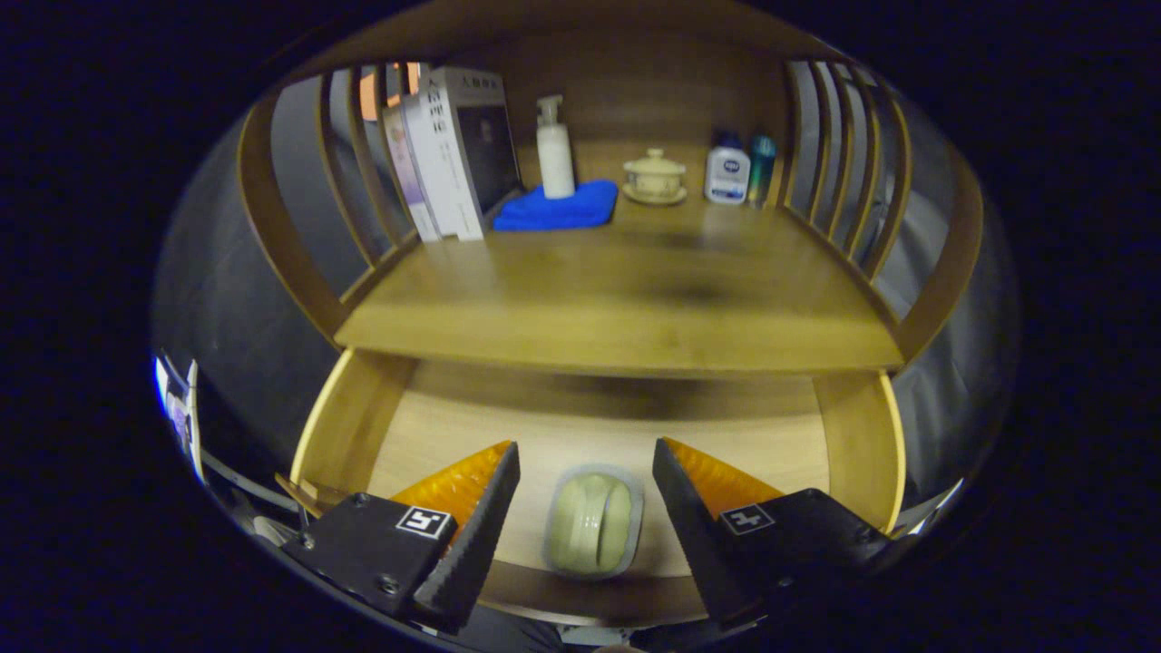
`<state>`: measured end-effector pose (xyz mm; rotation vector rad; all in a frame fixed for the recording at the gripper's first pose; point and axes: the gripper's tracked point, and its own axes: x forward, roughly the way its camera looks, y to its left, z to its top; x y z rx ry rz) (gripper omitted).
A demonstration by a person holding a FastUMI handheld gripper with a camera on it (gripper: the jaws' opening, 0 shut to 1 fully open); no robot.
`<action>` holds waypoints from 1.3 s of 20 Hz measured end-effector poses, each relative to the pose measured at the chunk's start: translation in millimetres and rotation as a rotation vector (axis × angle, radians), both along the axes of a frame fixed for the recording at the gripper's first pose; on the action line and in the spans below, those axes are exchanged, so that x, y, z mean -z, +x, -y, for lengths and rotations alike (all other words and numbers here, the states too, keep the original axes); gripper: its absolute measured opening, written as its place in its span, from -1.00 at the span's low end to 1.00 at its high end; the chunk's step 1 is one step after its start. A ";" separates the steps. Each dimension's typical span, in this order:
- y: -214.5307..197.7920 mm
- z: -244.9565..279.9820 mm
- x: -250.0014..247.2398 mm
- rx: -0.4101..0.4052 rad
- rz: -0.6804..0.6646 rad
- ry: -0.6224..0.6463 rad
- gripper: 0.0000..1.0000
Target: Pull open the drawer, take out the items inside it, and place them on the countertop above the cabinet.
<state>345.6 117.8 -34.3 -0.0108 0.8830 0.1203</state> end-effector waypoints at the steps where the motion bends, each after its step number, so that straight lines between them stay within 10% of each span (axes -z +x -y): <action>1: -3.2 -0.2 10.5 0.002 -0.052 -0.002 0.84; 6: -22.0 1.2 44.2 0.018 -0.226 -0.041 0.58; 15: -26.7 4.2 60.8 0.035 -0.277 -0.058 -0.50; 26: -26.2 6.9 -5.4 0.005 -0.168 -0.009 -0.62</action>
